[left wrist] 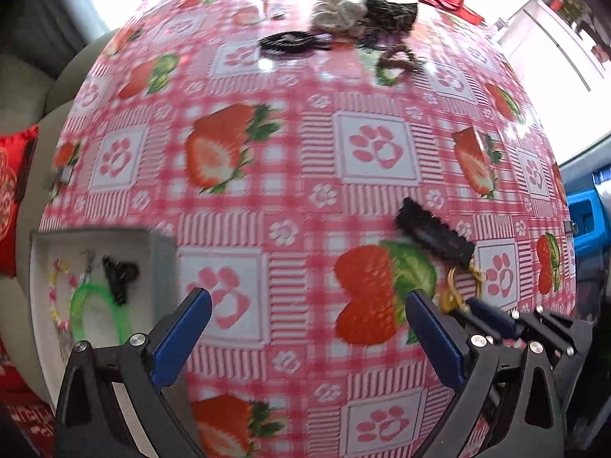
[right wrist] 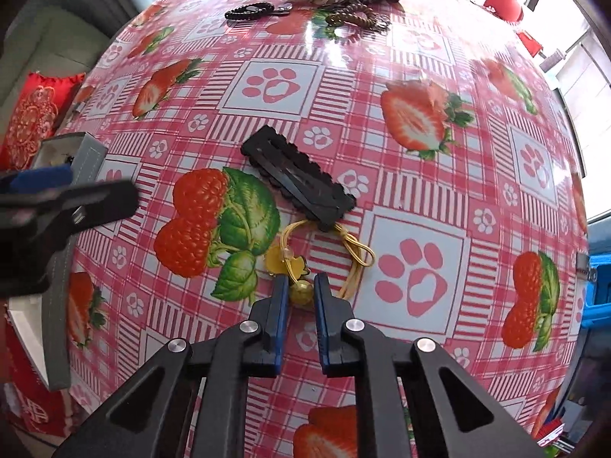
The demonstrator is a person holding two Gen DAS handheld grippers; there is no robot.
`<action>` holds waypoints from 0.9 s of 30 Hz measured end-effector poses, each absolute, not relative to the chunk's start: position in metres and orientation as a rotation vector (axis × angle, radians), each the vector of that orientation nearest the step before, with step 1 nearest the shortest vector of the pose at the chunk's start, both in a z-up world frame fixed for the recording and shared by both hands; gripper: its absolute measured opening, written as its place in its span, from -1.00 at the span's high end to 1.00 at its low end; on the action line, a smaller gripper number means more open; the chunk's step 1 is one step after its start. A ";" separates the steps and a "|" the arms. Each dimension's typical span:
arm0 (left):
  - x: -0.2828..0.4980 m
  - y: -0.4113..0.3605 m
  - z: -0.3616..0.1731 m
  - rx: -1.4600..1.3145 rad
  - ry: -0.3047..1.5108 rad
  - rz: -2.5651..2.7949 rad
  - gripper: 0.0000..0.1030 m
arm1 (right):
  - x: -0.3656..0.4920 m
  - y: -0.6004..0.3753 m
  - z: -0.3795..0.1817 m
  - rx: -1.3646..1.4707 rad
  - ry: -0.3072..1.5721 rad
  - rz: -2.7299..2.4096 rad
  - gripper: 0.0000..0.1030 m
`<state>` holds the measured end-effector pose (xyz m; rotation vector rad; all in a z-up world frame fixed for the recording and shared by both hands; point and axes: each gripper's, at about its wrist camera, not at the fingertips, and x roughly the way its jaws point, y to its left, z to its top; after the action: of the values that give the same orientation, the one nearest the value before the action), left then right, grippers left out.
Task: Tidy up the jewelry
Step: 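Move both tools back toward the black hair clip and yellow cord charm, then grasp the yellow cord charm with the right gripper while the left gripper grasps the black hair clip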
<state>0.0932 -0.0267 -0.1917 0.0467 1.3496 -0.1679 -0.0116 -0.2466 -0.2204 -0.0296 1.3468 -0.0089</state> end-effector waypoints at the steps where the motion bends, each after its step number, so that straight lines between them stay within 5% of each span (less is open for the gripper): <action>1: 0.096 -0.033 -0.193 0.069 1.340 -0.178 -1.00 | -0.014 -0.249 -0.220 -0.022 1.346 -0.009 0.73; 8: 0.108 -0.076 -0.200 0.243 1.288 -0.267 -1.00 | -0.026 -0.268 -0.218 0.040 1.351 -0.034 0.73; 22: 0.143 -0.106 -0.236 -0.101 1.497 -0.094 -1.00 | -0.055 -0.309 -0.208 0.159 1.341 -0.139 0.72; 27: 0.146 -0.129 -0.240 -0.011 1.494 -0.035 -0.75 | -0.062 -0.324 -0.207 0.208 1.343 -0.173 0.72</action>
<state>0.1459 -0.1287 -0.2396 -0.0114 1.4936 -0.0354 -0.0621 -0.3238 -0.2067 0.2075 1.3430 -0.1728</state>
